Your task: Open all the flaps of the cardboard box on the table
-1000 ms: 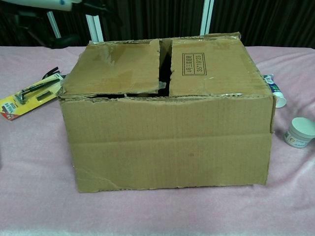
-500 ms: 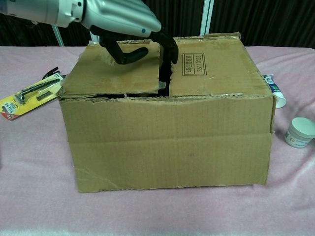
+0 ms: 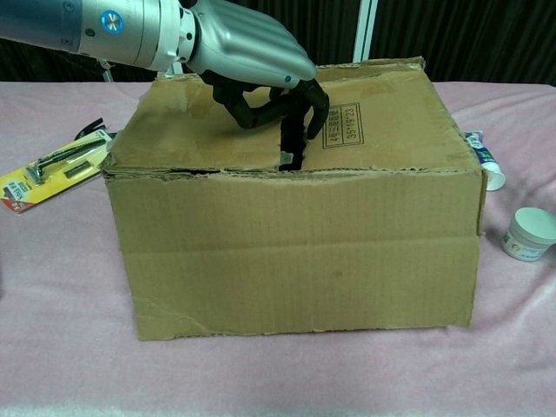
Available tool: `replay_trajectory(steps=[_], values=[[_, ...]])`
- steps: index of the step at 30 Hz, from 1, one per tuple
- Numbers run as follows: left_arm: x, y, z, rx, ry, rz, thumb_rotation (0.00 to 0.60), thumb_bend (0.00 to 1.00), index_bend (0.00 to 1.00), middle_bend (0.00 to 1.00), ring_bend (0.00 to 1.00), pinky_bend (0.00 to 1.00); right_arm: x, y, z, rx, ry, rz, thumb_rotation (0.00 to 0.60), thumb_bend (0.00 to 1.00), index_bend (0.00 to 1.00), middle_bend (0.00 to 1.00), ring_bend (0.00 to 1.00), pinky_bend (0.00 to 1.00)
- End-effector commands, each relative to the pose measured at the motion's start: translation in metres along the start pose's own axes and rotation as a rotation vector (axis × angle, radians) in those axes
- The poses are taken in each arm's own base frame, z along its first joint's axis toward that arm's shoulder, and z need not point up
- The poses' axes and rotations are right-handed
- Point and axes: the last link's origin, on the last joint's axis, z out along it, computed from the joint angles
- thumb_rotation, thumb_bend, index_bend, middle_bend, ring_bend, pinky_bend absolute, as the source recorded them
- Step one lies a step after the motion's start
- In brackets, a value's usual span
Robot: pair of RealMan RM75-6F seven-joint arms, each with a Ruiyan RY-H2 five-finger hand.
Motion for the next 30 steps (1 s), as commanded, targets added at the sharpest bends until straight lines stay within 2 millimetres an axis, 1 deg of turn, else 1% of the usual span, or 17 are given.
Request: replay_trajectory(steps=[1, 7, 13, 19, 21, 22, 30], values=[[0.003, 0.000, -0.001, 0.006, 0.020, 0.003, 0.600, 0.88, 0.37, 0.51, 0.39, 0.42, 0.000, -0.001, 0.000, 0.001, 0.003, 0.000, 0.600, 0.41, 0.05, 0.13, 0.07, 0.23], [0.016, -0.006, -0.006, 0.022, 0.059, 0.012, 0.600, 0.89, 0.38, 0.54, 0.41, 0.44, -0.001, -0.001, 0.000, -0.005, -0.003, 0.003, 0.600, 0.41, 0.05, 0.13, 0.07, 0.23], [0.030, -0.015, -0.020, 0.040, 0.094, 0.031, 0.600, 0.89, 0.38, 0.54, 0.41, 0.44, 0.000, -0.001, 0.000, -0.008, -0.001, 0.008, 0.600, 0.42, 0.05, 0.13, 0.07, 0.23], [0.043, -0.026, -0.044, 0.072, 0.129, 0.038, 0.600, 0.89, 0.38, 0.54, 0.41, 0.44, -0.001, -0.002, -0.001, -0.010, -0.005, 0.012, 0.600, 0.42, 0.05, 0.13, 0.07, 0.23], [0.045, -0.030, -0.056, 0.088, 0.141, 0.038, 0.600, 0.89, 0.38, 0.54, 0.41, 0.44, -0.001, -0.002, -0.001, -0.011, -0.006, 0.011, 0.600, 0.42, 0.05, 0.13, 0.07, 0.23], [0.046, -0.031, -0.059, 0.092, 0.143, 0.037, 0.600, 0.89, 0.38, 0.54, 0.41, 0.44, -0.001, -0.002, -0.001, -0.011, -0.007, 0.011, 0.600, 0.42, 0.05, 0.13, 0.07, 0.23], [0.043, -0.044, -0.106, 0.157, 0.163, 0.033, 0.600, 0.88, 0.37, 0.53, 0.41, 0.44, -0.002, -0.005, -0.003, -0.004, -0.008, 0.008, 0.600, 0.42, 0.05, 0.13, 0.07, 0.23]])
